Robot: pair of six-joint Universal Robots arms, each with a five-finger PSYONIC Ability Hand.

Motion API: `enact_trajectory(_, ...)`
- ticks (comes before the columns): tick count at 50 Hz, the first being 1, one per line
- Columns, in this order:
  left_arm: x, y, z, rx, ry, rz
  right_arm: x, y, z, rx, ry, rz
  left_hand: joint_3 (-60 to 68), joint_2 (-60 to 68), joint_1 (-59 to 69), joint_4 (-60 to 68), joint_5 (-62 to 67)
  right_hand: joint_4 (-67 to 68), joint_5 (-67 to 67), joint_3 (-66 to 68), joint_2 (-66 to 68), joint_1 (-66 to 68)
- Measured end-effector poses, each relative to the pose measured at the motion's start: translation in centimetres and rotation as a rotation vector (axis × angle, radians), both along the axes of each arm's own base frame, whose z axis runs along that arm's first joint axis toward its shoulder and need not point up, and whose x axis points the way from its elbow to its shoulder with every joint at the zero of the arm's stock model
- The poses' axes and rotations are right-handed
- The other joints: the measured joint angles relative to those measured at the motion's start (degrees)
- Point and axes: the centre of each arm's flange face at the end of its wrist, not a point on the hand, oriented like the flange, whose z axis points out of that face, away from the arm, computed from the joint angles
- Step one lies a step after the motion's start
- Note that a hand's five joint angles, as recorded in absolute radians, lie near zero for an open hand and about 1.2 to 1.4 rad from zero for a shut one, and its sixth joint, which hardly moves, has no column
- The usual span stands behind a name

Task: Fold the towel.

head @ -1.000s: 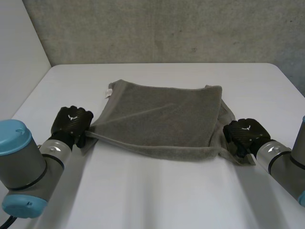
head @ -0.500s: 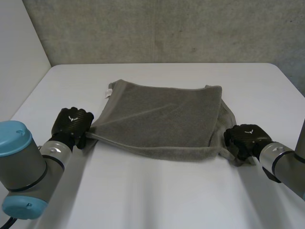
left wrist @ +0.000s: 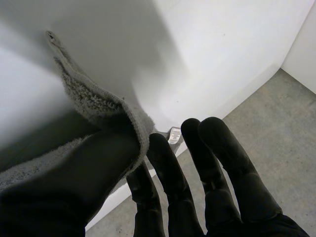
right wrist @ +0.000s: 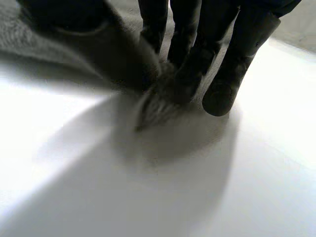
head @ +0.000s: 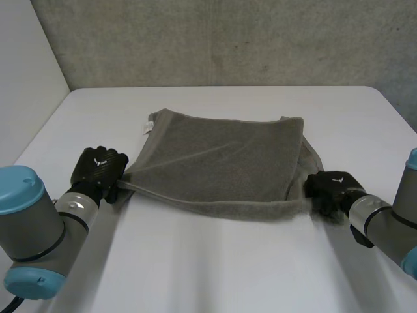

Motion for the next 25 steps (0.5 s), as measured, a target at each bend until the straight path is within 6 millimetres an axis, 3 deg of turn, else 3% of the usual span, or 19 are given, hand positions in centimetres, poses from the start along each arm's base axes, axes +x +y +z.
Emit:
enact_trajectory(7, 0.0, 0.0, 0.4, -0.011, 0.002, 0.001, -1.3, -1.1, 4.5, -0.165, -0.055, -0.059, 0.0, 0.0, 0.0, 0.0, 0.0, 0.0, 5.02, 0.29, 0.0, 3.98)
enact_trajectory(14, 0.1, 0.4, 3.0, -0.086, 0.024, 0.002, -2.3, -0.3, 9.7, -0.334, -0.08, -0.073, 0.0, 0.0, 0.0, 0.0, 0.0, 0.0, 5.02, 0.29, 0.0, 3.98)
enact_trajectory(19, 0.2, 1.2, 4.8, -0.141, 0.042, -0.003, -2.3, 0.5, 10.5, -0.351, -0.09, -0.048, 0.0, 0.0, 0.0, 0.0, 0.0, 0.0, 5.02, 0.29, 0.0, 3.98)
enact_trajectory(25, 0.1, 1.7, 5.2, -0.168, 0.051, -0.012, -2.1, 0.6, 9.6, -0.317, -0.091, -0.024, 0.0, 0.0, 0.0, 0.0, 0.0, 0.0, 5.02, 0.29, 0.0, 3.98)
